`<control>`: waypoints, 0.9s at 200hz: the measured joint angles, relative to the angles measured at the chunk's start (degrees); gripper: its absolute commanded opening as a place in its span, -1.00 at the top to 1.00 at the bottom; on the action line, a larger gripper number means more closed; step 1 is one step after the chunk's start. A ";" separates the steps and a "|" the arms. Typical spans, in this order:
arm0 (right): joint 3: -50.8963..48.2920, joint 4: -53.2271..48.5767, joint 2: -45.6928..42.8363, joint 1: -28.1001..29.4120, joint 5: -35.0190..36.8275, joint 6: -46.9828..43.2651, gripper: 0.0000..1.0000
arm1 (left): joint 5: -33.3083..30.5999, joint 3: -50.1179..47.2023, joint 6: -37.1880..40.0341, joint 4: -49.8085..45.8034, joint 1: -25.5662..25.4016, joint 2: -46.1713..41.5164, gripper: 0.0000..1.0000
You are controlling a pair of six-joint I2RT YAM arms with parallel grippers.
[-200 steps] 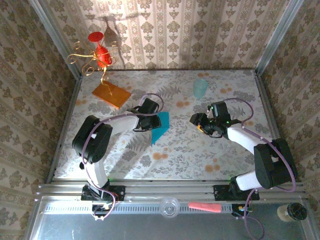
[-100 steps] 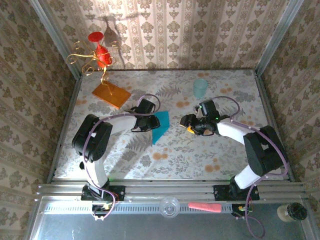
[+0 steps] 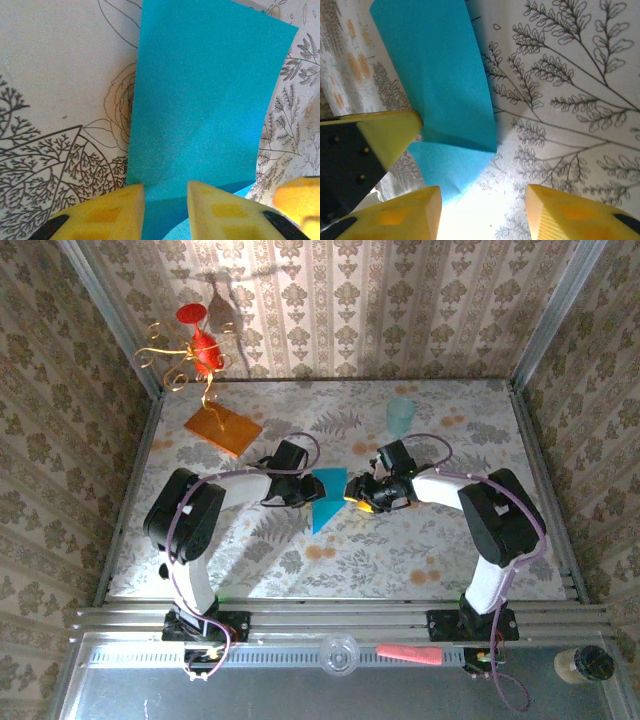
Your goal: Fold a paper plane with a square sheet of paper (pick it up from the middle)
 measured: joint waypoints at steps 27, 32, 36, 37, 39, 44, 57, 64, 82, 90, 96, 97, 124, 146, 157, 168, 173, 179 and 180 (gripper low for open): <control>0.90 0.04 2.16 0.00 -0.68 0.42 0.25 | 0.44 -0.28 -0.37 0.17 0.04 0.02 0.44; 1.05 0.04 2.54 0.00 -0.72 0.42 0.28 | 0.46 -0.31 -0.48 0.17 0.04 0.02 0.45; 1.16 0.07 2.75 0.00 -0.74 0.39 0.29 | 0.46 -0.31 -0.57 0.17 0.07 0.02 0.45; 1.22 0.09 2.86 0.00 -0.74 0.39 0.30 | 0.46 -0.31 -0.57 0.17 0.07 0.02 0.45; 1.27 0.07 3.02 0.00 -0.76 0.46 0.30 | 0.46 -0.31 -0.57 0.17 0.09 0.04 0.45; 1.42 0.07 3.30 0.00 -0.81 0.42 0.31 | 0.46 -0.31 -0.66 0.17 0.09 0.09 0.47; 1.79 -0.07 3.80 0.00 -1.14 0.55 0.36 | 0.55 -0.31 -0.85 0.17 0.24 0.24 0.49; 1.95 0.15 3.93 0.00 -1.18 0.57 0.37 | 0.68 -0.31 -1.01 0.22 0.42 0.31 0.49; 2.47 0.68 4.85 0.00 -1.60 0.66 0.40 | 1.33 -0.31 -1.53 0.28 0.79 0.44 0.51; 2.47 1.05 4.90 -0.09 -1.99 0.66 0.41 | 1.66 -0.37 -1.95 0.42 0.98 0.52 0.52; 2.47 1.55 5.09 -0.07 -2.29 0.68 0.41 | 1.99 -0.48 -2.12 0.59 1.14 0.61 0.53; 2.47 1.64 5.16 -0.07 -2.38 0.68 0.41 | 2.03 -0.50 -2.16 0.61 1.16 0.63 0.53; 2.47 3.06 5.70 0.00 -3.69 1.03 0.42 | 3.19 -1.05 -2.75 1.36 1.57 0.63 0.55; 2.47 4.13 6.05 0.17 -4.70 1.31 0.43 | 3.63 -1.09 -3.08 1.53 1.90 0.70 0.55; 2.47 4.70 6.10 0.28 -5.42 1.46 0.44 | 3.87 -1.09 -3.17 1.55 1.92 0.74 0.56; 2.45 5.38 6.10 0.28 -6.14 1.51 0.44 | 4.02 -1.11 -3.30 1.57 1.95 0.74 0.56; 2.43 5.77 6.10 0.28 -6.51 1.53 0.45 | 4.04 -1.16 -3.34 1.64 1.99 0.74 0.56; 2.43 6.03 6.10 0.28 -6.86 1.57 0.45 | 4.09 -1.20 -3.34 1.68 1.99 0.74 0.56; 2.43 6.12 6.10 0.28 -6.93 1.60 0.45 | 4.09 -1.20 -3.34 1.70 1.99 0.74 0.56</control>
